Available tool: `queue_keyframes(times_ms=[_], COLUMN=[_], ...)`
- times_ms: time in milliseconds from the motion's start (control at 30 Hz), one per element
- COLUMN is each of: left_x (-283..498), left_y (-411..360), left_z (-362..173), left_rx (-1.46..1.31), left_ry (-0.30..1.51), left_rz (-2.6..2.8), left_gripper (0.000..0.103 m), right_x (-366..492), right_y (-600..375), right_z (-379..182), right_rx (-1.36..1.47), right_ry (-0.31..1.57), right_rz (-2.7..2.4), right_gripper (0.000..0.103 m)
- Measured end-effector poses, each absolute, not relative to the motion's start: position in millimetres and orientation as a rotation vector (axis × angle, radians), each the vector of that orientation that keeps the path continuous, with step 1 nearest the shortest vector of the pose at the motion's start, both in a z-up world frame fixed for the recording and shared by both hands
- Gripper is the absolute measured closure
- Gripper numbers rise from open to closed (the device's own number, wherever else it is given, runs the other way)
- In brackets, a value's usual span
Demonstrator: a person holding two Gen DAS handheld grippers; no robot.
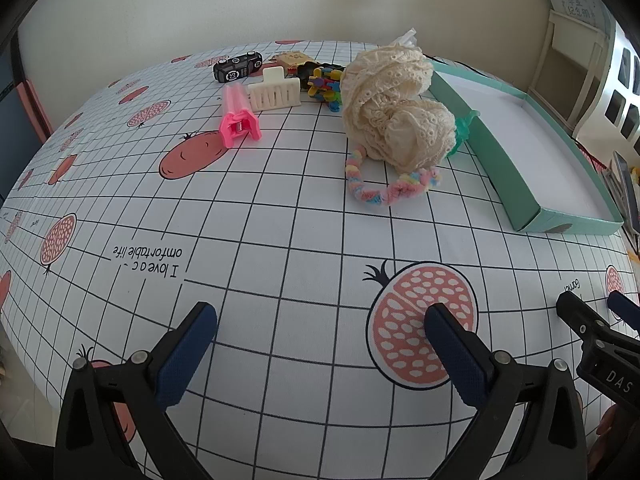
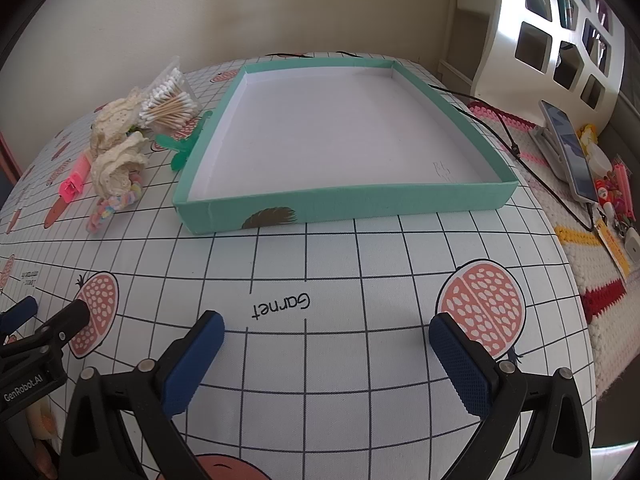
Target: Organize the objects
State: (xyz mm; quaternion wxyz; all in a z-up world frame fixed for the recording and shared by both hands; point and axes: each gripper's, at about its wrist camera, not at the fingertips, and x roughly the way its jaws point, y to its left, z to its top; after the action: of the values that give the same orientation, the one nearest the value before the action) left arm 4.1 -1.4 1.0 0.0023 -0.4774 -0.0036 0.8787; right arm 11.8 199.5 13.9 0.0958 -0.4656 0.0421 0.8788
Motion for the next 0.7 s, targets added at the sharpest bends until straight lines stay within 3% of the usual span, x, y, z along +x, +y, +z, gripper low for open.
queue_keyframes(times_ms=[700], left_x=[1.8], left_y=[-0.6], left_z=[0.0], left_rx=[-1.483], left_ry=[-0.027], left_rz=[2.788], left_gripper=[0.000], right_x=[11.7], right_y=[199.4], right_z=[13.8], right_rx=[-1.382], right_ry=[0.124], right_rz=[2.602], right_gripper=[0.000])
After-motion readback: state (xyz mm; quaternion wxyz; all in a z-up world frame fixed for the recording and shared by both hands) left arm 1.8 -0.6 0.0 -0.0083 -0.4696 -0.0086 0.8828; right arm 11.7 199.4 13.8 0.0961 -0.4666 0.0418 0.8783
